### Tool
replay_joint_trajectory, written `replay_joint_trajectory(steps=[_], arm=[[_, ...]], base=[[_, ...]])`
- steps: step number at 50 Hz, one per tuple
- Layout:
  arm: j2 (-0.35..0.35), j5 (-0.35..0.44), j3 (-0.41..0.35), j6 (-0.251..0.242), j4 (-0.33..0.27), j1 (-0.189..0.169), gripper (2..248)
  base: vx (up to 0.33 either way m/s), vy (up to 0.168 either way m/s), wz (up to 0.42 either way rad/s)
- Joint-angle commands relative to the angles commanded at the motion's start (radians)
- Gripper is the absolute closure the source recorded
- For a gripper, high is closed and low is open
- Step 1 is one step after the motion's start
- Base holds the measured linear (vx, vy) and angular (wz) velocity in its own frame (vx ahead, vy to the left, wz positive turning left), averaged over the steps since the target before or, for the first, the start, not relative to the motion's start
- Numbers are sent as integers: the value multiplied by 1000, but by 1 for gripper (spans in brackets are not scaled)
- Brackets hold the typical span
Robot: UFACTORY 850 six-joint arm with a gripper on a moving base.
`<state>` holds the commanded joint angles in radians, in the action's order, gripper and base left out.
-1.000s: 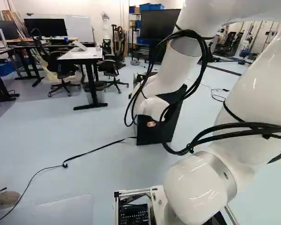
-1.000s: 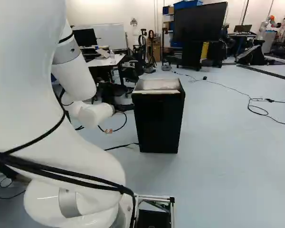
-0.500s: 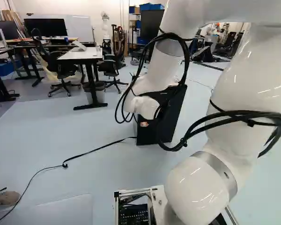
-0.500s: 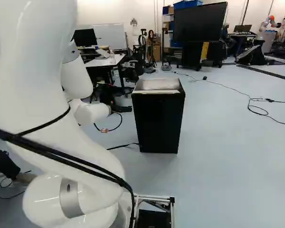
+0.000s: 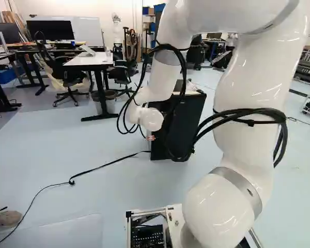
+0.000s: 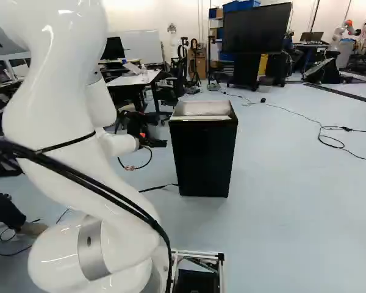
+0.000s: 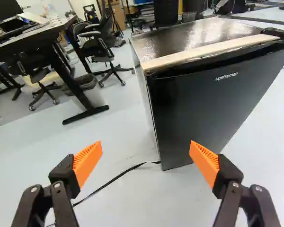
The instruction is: Open the fridge door
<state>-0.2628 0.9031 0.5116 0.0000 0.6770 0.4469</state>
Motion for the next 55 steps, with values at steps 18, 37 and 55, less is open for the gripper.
replay_joint_trajectory(steps=[18, 37, 55], arm=[[-116, 48, 88, 0, 104, 41, 3], [-237, 98, 194, 0, 213, 75, 3], [-302, 147, 283, 0, 313, 104, 3]], base=[[0, 0, 0], [0, 0, 0], [0, 0, 0]])
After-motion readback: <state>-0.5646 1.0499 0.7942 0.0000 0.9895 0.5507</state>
